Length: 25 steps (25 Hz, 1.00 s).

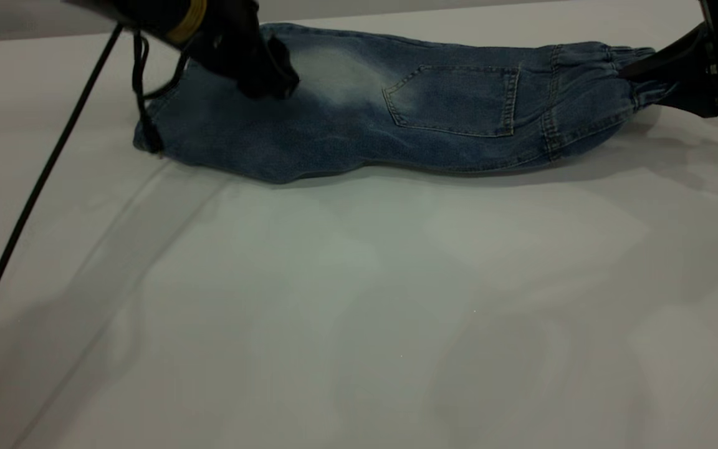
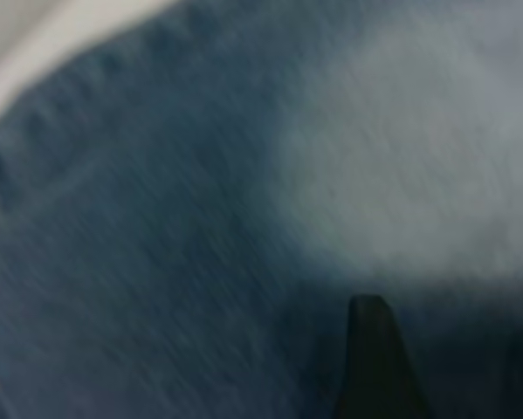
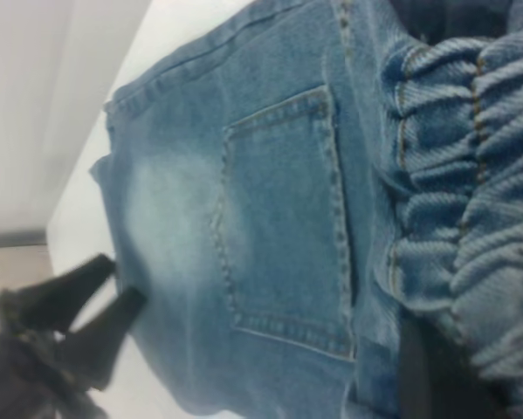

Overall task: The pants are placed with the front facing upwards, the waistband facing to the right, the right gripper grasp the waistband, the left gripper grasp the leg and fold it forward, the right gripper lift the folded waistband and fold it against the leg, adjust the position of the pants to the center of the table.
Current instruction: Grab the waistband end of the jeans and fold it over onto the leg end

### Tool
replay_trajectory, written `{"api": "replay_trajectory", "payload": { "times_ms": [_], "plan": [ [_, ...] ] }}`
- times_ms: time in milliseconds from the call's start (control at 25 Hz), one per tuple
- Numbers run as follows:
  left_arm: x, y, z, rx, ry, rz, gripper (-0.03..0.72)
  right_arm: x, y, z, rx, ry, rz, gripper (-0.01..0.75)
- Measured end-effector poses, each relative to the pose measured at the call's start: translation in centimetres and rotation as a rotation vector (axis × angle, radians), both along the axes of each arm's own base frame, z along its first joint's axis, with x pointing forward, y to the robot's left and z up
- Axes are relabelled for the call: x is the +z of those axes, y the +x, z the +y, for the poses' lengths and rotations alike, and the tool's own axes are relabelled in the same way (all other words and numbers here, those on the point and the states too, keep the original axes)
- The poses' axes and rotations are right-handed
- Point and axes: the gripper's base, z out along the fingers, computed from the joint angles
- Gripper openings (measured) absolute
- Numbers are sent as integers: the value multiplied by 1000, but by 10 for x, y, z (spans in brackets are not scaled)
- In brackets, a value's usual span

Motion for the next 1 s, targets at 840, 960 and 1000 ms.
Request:
{"api": "replay_trajectory", "payload": {
  "times_ms": [840, 960, 1000],
  "plan": [
    [-23, -20, -29, -117, -38, 86, 369, 96, 8, 42, 220, 150, -339, 72],
    [-23, -26, -42, -144, -42, 89, 368, 97, 6, 64, 285, 169, -339, 72],
    [-23, -28, -47, -154, -43, 90, 368, 98, 6, 71, 308, 175, -345, 72]
  ]
}}
